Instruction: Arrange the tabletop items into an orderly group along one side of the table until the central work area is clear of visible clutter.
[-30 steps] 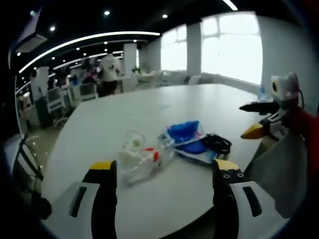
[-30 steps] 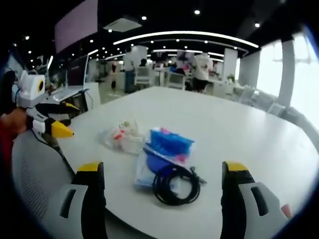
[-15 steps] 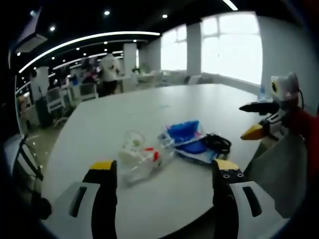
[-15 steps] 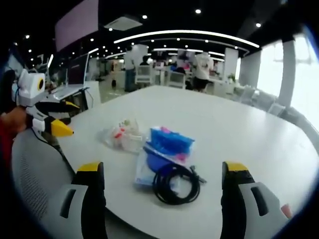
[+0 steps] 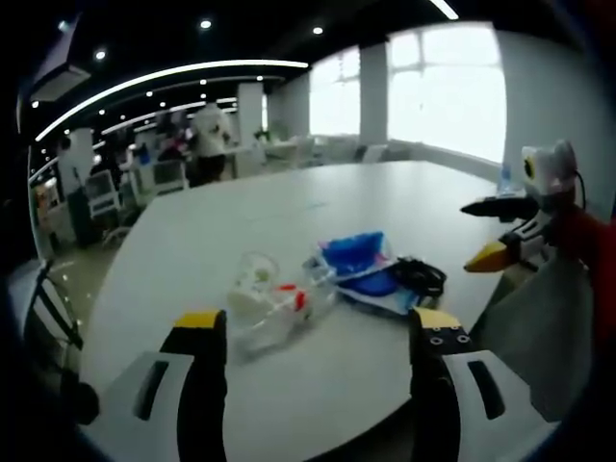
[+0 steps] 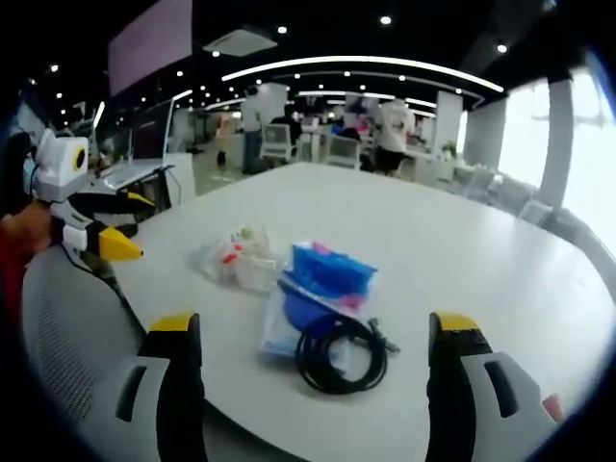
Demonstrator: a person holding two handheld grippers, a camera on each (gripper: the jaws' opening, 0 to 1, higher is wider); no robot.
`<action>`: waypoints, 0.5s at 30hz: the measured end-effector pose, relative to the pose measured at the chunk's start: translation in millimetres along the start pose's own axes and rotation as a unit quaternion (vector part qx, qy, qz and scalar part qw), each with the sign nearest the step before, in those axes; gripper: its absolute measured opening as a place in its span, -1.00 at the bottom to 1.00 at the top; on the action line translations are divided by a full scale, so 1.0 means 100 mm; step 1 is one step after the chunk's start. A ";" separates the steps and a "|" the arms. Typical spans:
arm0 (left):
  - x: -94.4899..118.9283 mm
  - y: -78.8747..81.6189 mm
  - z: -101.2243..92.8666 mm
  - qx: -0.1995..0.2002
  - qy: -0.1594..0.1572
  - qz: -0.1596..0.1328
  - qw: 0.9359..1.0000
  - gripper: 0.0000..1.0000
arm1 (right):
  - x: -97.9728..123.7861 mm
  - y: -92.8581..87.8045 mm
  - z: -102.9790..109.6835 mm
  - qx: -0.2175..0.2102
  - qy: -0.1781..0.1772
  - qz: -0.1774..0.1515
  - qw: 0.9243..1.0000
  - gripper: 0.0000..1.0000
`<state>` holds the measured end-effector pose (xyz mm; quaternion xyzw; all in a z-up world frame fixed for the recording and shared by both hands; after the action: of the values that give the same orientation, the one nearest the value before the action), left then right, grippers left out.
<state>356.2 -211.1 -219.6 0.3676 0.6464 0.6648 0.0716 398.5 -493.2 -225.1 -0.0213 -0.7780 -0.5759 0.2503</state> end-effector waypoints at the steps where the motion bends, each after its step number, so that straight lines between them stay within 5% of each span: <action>1: 0.00 0.00 0.00 0.000 0.000 0.001 1.000 0.48 | 0.00 0.00 0.00 0.000 0.000 0.000 1.000 0.94; 15: -0.02 -0.01 0.00 0.002 -0.003 0.006 1.000 0.47 | -0.01 -0.01 0.01 0.003 0.005 0.004 1.000 0.94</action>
<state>357.0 -211.7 -221.5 0.3738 0.6452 0.6627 0.0691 398.7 -492.3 -226.5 -0.0210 -0.7780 -0.5728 0.2571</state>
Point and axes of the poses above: the point that each gripper's makers call its tool centre point, and the gripper's own axes: x roughly backward along the fingers, z roughly to its left, y roughly out of its top, the point moved 8 cm from there along x, roughly backward along the fingers, and after that the axes turned 15 degrees about -y, right-handed, at the moved point
